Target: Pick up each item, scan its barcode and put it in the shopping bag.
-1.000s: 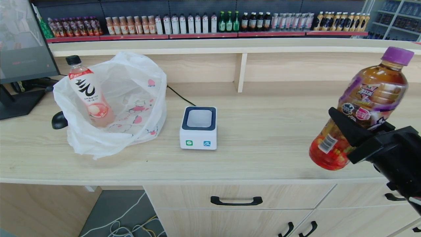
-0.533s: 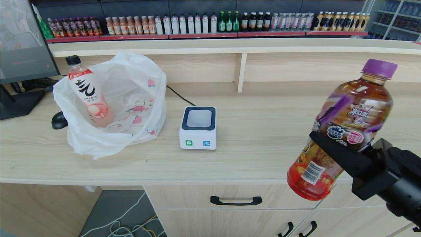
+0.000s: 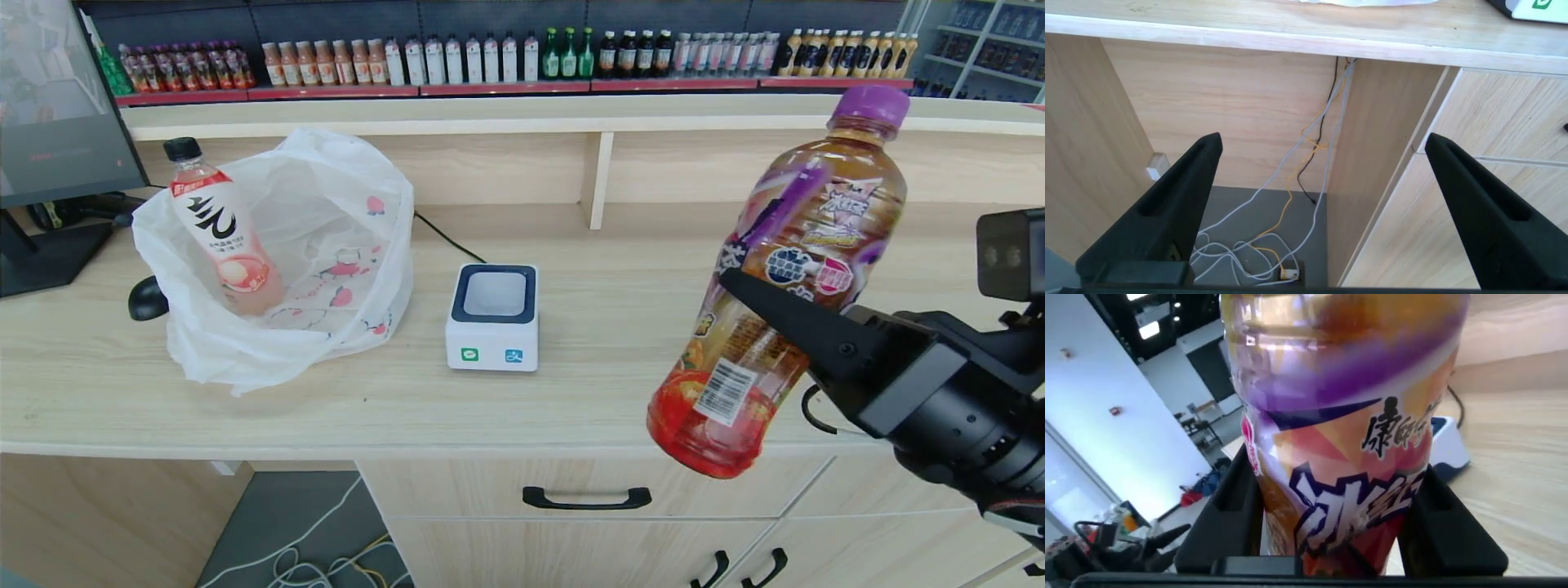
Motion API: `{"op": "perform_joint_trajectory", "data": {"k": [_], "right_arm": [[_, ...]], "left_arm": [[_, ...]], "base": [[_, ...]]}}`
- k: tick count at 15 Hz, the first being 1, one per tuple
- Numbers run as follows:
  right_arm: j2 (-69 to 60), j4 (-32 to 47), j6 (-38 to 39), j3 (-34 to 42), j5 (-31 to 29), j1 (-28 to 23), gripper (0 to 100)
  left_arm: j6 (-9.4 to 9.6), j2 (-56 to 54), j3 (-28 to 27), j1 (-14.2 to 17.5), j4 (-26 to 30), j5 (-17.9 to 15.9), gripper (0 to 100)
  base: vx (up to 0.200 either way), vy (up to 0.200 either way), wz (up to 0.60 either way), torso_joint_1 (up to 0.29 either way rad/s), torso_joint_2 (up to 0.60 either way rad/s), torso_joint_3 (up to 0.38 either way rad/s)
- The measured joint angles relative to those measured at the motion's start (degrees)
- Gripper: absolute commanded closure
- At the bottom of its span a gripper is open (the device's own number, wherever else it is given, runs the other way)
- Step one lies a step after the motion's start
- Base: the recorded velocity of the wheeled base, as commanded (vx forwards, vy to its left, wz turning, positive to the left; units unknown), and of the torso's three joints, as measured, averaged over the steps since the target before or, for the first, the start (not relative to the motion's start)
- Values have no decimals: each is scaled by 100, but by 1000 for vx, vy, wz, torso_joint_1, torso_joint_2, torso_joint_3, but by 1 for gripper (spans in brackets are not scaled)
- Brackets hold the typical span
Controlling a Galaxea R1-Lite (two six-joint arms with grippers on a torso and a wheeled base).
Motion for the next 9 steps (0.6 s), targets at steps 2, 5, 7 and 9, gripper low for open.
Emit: {"op": "perform_joint_trajectory", "data": {"k": [2, 5, 7, 9], "right_arm": [[183, 16, 318, -286, 6, 226, 100], [299, 18, 725, -435, 9, 562, 100], [343, 16, 918, -529, 6, 722, 100], [362, 18, 1112, -668, 6, 868, 100]], "left_arm": [[-2, 0, 0, 0, 0, 0, 0], [0, 0, 0, 0, 0, 0, 0], [-2, 0, 0, 0, 0, 0, 0], [-2, 0, 0, 0, 0, 0, 0]], "base": [[0, 0, 0, 0, 0, 0], [0, 0, 0, 0, 0, 0], [0, 0, 0, 0, 0, 0], [0, 0, 0, 0, 0, 0]]}}
